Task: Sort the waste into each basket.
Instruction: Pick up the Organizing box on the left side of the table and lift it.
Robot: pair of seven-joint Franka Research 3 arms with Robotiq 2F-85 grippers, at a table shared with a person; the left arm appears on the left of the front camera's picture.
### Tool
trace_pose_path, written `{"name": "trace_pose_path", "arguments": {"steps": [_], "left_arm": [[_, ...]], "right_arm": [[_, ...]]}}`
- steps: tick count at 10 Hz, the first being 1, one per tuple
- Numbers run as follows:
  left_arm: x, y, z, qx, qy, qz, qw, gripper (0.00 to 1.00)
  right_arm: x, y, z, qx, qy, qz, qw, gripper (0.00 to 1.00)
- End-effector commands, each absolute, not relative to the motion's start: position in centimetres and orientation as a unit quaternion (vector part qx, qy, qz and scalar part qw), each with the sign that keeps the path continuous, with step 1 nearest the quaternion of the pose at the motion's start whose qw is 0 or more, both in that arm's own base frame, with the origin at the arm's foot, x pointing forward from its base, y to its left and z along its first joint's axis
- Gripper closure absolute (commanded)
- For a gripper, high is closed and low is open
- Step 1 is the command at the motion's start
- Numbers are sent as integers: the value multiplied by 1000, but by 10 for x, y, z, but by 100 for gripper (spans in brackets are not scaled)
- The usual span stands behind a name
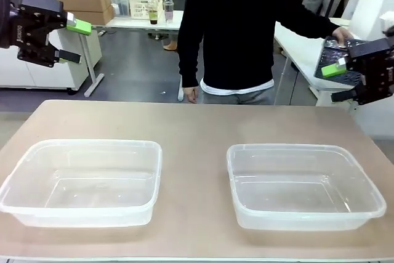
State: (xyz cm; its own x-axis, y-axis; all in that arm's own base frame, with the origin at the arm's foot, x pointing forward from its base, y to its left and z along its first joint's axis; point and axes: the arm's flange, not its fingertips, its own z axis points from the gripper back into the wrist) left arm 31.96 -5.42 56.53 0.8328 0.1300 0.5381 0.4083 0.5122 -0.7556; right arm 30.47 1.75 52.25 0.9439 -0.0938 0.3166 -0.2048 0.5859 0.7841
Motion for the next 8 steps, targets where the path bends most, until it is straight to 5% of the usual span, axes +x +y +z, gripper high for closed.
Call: {"name": "trace_pose_path", "arguments": {"steps": [1,4,8], "left_arm": [[319,-55,569,-491,-284,-103,817,0],[314,-59,571,-486,-276,-96,824,0],[254,-11,595,-230,-207,-137,941,0]], "right_arm": [[308,11,524,462,-179,46,868,0],[303,17,525,448,-167,38,878,0],[332,220,562,338,-85,84,934,0]]}}
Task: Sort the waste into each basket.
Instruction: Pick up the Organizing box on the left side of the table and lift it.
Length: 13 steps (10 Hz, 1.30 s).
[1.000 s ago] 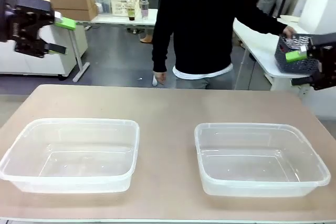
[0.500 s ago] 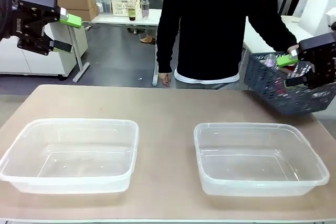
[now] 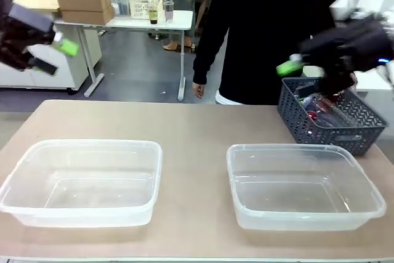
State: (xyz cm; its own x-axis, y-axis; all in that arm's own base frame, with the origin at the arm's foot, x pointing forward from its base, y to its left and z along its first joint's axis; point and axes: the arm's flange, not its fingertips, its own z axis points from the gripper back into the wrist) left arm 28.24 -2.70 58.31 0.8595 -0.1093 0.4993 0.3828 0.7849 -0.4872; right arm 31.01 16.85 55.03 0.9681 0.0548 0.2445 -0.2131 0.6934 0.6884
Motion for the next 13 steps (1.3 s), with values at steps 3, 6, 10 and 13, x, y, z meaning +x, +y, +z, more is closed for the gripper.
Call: {"name": "trace_pose_path", "arguments": {"steps": [3,6,10,13], "left_arm": [[214,25,554,-69,-139,-38,987,0],[218,37,562,-54,-149,-35,987,0],[238,34,548,-32,-155,-14,987,0],[250,6,438,-78,-57,-20,995,0]], "right_arm": [[301,352,548,243,-46,194,949,0],[295,374,520,221,-20,218,950,0],[267,414,503,184,-2,199,963,0],[277,484,451,103,-9,54,993,0]]}}
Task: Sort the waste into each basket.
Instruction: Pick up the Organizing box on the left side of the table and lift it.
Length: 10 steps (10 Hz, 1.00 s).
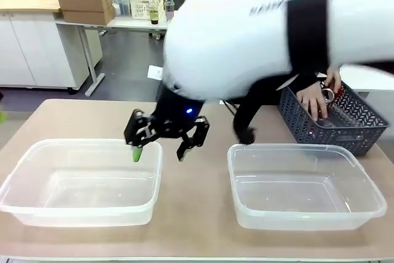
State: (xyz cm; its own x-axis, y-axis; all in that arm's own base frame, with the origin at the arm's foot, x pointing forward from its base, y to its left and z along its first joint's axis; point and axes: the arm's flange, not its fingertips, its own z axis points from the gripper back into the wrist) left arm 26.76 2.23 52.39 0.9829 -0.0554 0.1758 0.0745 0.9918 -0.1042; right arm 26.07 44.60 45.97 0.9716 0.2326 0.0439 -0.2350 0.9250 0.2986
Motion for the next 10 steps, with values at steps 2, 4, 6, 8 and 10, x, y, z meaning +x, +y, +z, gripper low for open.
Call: {"name": "trace_pose_path", "arguments": {"steps": [2,4,6,8,10], "left_arm": [[236,4,372,-100,13,-10,995,0],[220,12,350,-123,55,-44,990,0],[309,17,442,-95,52,-28,994,0],[307,21,427,-101,91,-36,990,0],[321,12,402,-67,79,-1,995,0]], "right_arm": [[281,498,427,50,5,37,998,0],[289,494,422,22,-1,9,1000,0],[274,473,411,57,-8,41,998,0],[284,476,408,38,-3,28,999,0],[283,495,392,3,30,4,1000,0]]}}
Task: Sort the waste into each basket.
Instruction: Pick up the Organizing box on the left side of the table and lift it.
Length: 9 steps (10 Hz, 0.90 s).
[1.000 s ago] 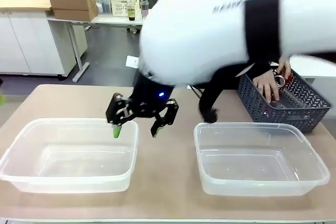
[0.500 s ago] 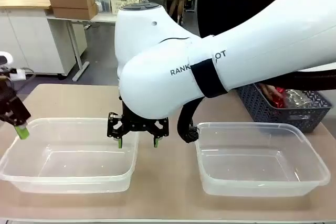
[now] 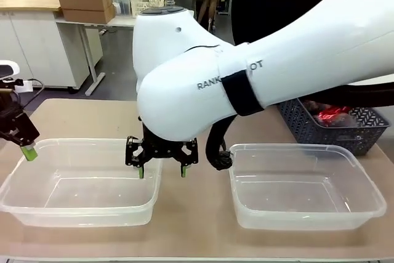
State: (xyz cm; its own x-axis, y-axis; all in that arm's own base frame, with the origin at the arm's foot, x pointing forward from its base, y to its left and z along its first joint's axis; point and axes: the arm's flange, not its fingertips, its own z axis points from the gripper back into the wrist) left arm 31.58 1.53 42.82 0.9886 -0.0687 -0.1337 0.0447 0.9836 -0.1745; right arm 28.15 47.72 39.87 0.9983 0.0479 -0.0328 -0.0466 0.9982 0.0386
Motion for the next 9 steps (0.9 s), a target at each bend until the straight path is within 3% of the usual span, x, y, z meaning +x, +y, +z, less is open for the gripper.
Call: {"name": "trace_pose_path", "arguments": {"steps": [1,7,8,9], "left_arm": [[320,14,377,-55,103,-7,993,0],[320,9,339,-53,135,1,989,0],[320,10,339,-43,133,-1,990,60],[320,11,340,-38,137,-3,990,60]], "right_arm": [[286,504,379,-3,37,8,999,0],[299,501,363,-1,43,-14,999,0],[298,501,364,0,47,-11,999,59],[299,501,363,0,50,-11,999,59]]}}
